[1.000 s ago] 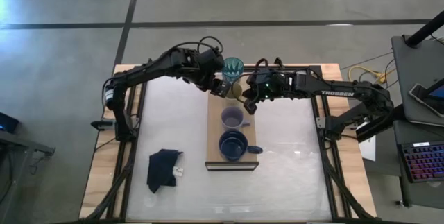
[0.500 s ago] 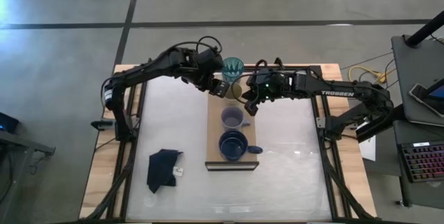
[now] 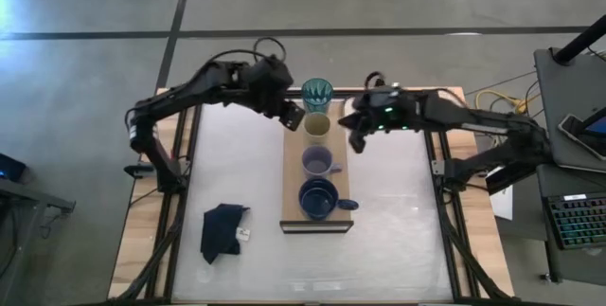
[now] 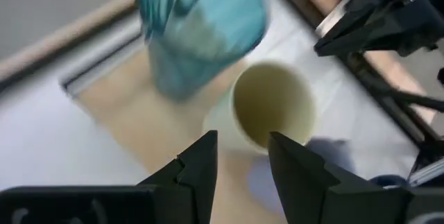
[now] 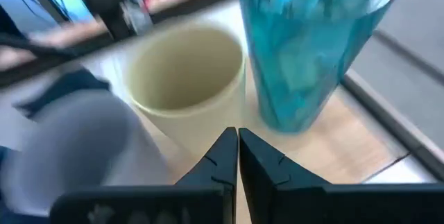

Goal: Stack small to large cups/mugs on shelf
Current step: Return to Home Position

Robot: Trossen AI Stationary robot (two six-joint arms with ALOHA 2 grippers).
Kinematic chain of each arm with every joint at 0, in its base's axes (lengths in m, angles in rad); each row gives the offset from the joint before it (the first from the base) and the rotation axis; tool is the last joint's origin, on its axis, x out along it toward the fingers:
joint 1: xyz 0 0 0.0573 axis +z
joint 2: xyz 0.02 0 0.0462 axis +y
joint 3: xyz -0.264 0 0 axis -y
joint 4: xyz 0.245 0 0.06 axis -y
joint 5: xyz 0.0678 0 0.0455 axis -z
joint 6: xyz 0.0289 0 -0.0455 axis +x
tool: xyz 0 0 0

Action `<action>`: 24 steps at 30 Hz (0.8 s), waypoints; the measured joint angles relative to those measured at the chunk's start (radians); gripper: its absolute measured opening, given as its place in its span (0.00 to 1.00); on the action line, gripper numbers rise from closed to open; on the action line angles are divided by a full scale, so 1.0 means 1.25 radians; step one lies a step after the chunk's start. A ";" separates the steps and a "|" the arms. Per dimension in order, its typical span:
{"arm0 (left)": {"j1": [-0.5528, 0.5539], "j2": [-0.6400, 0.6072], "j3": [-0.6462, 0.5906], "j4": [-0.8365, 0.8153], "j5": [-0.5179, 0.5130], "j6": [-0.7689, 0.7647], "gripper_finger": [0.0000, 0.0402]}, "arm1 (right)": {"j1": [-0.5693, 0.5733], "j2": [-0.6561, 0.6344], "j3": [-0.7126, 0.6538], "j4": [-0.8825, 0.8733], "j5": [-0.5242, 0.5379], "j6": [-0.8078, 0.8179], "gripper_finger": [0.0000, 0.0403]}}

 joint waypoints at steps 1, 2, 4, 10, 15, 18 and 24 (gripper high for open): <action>-0.003 -0.013 0.000 0.017 -0.014 0.016 0.29 | 0.000 -0.024 0.004 -0.002 0.000 0.001 0.02; -0.004 -0.027 -0.001 0.034 -0.016 0.020 0.29 | 0.000 -0.049 0.007 -0.004 0.000 0.003 0.02; -0.004 -0.057 -0.003 0.047 -0.011 -0.015 0.29 | 0.000 -0.101 0.008 -0.004 -0.006 0.000 0.02; -0.058 -0.111 -0.010 0.142 -0.035 0.026 0.29 | 0.002 -0.251 0.008 0.004 -0.032 0.156 0.02; -0.176 -0.125 -0.051 0.426 -0.034 0.237 0.29 | 0.043 -0.362 0.004 0.003 -0.179 0.091 0.02; -0.231 -0.137 -0.112 0.555 -0.030 0.291 0.29 | 0.087 -0.403 -0.006 0.015 -0.332 0.070 0.02; -0.301 -0.184 -0.341 0.796 -0.030 0.304 0.29 | 0.229 -0.461 -0.155 0.243 -0.354 0.130 0.02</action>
